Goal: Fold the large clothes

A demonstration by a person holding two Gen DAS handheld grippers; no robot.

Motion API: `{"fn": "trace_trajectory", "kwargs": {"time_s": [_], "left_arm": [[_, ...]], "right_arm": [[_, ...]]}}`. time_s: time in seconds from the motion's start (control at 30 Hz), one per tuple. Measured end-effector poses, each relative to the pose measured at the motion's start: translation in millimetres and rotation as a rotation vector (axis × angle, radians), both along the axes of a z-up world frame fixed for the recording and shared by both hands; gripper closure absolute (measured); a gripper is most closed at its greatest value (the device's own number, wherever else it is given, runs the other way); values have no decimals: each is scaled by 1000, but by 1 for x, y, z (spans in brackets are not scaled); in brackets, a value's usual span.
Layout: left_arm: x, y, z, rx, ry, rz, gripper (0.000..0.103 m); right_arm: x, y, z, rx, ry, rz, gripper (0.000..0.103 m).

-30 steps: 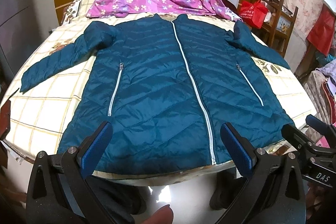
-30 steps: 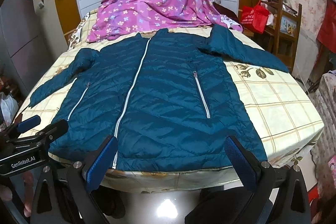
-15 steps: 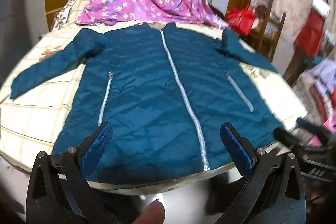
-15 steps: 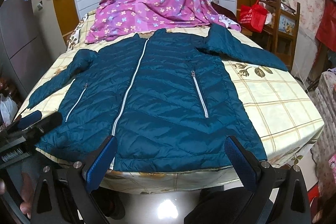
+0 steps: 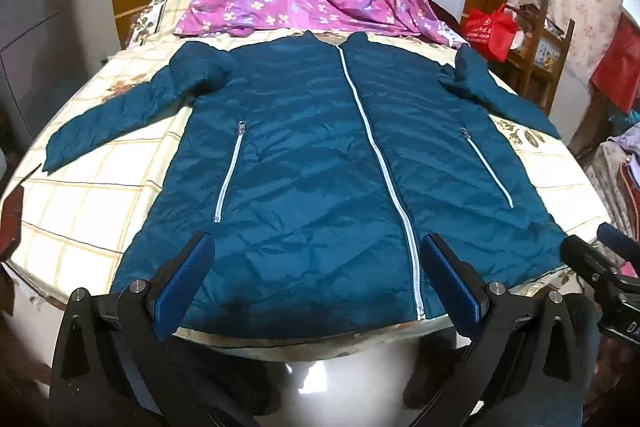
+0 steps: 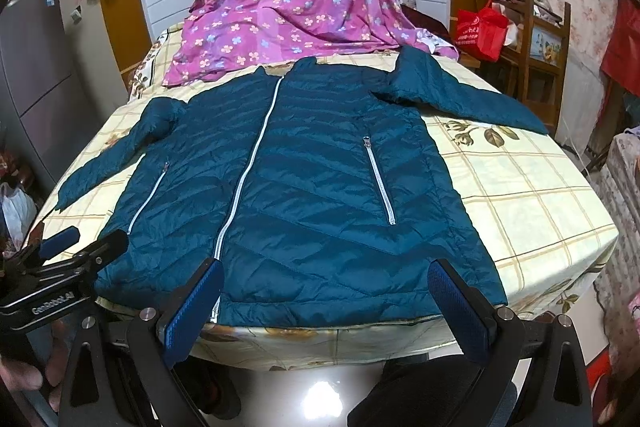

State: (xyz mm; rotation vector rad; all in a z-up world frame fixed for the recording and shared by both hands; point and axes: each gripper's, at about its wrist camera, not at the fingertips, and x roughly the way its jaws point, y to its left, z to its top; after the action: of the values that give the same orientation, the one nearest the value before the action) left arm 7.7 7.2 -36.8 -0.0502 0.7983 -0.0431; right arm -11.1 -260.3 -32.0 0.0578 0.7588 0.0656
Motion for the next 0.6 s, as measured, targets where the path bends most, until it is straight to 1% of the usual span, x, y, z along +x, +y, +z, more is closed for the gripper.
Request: {"fn": "trace_trajectory", "kwargs": {"time_s": [0.17,0.27,0.37,0.5,0.6], "left_arm": [[-3,-2,6,-5,-8,-13,0],[1,-1,12,7,-16,11,0],[12,0,13,4,-13,25,0],[20,2,10,6,-12,70,0],[27,-1,6,49,-18,69,0]], "right_arm": [[-4,-2,5,0,-7,0,2],[-6,-6,10,-8,-9,-2,2],[-7,-14,13,-19,-33,-12,2],[0,-26,7,42,-39,4,2],[6,-25,6,46,-80,23,2]]}}
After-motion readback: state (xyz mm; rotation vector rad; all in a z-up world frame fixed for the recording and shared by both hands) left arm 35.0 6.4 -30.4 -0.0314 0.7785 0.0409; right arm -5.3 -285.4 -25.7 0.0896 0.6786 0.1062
